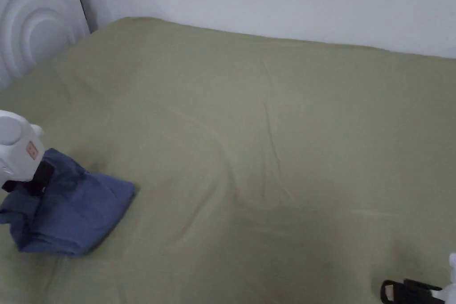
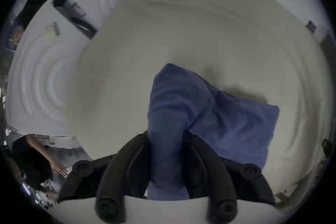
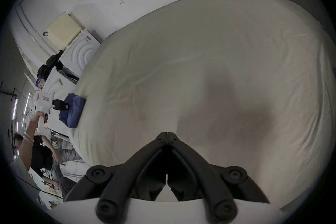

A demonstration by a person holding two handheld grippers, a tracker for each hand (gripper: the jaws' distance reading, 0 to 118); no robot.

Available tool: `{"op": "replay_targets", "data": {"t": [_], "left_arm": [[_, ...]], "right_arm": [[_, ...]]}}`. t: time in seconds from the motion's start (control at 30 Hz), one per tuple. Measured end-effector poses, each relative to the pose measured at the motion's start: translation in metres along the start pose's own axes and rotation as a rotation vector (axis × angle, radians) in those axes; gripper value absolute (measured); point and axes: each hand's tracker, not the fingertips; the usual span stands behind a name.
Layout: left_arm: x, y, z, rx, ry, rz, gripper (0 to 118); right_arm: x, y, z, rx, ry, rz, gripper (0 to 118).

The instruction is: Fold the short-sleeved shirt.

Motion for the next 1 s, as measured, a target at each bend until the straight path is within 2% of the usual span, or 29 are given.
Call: {"op": "replay_targets", "data": {"t": [0.07,0.1,0.17,0.27,0.4,0.47,0.5,0.53,0.57,0.63,0.67,0.83,0.93,1.0], "left_arm": [[-0.010,0.002,-0.011,-0.024,-0.006,0.027,71],[-0.014,-0.001,-0.014,-0.027,-0.011,0.082,85],[-0.020,-0.002,-0.019,-0.043,0.018,0.129,87],[-0.022,-0.009,-0.007,-0.002,-0.021,0.143,87],[-0.005,-0.019,0.030,0.077,-0.179,0.176,86],[0.015,-0.030,0.054,0.121,-0.259,0.173,75],[0.027,-0.034,0.066,0.152,-0.303,0.160,58],[0.039,-0.041,0.078,0.183,-0.338,0.155,19],[0.055,-0.048,0.091,0.219,-0.369,0.142,10],[0.079,-0.061,0.115,0.273,-0.425,0.136,9],[0.100,-0.073,0.130,0.304,-0.451,0.123,1],[0.168,-0.110,0.188,0.426,-0.503,0.062,0],[0.202,-0.127,0.214,0.489,-0.426,-0.026,0],[0.221,-0.139,0.237,0.556,-0.395,-0.017,0]], "right_arm": [[-0.001,0.000,-0.003,-0.003,0.000,-0.012,0],[-0.002,0.000,-0.003,-0.006,0.002,-0.008,0],[-0.003,0.001,-0.004,-0.021,-0.002,0.019,0],[-0.004,0.001,-0.004,-0.018,-0.013,0.033,0],[0.001,0.001,0.001,-0.001,0.006,0.011,0],[0.003,-0.001,0.008,0.011,0.011,0.009,0],[0.005,-0.002,0.010,0.014,0.016,0.011,0],[0.006,-0.003,0.014,0.018,0.018,0.009,0],[0.008,-0.005,0.019,0.026,0.019,0.006,0],[0.012,-0.009,0.029,0.046,0.024,0.001,0],[0.015,-0.011,0.036,0.059,0.032,-0.010,0],[0.030,-0.021,0.067,0.113,0.041,-0.038,0],[0.031,-0.028,0.090,0.147,0.019,-0.002,0],[0.031,-0.033,0.106,0.201,0.001,0.009,0]]}}
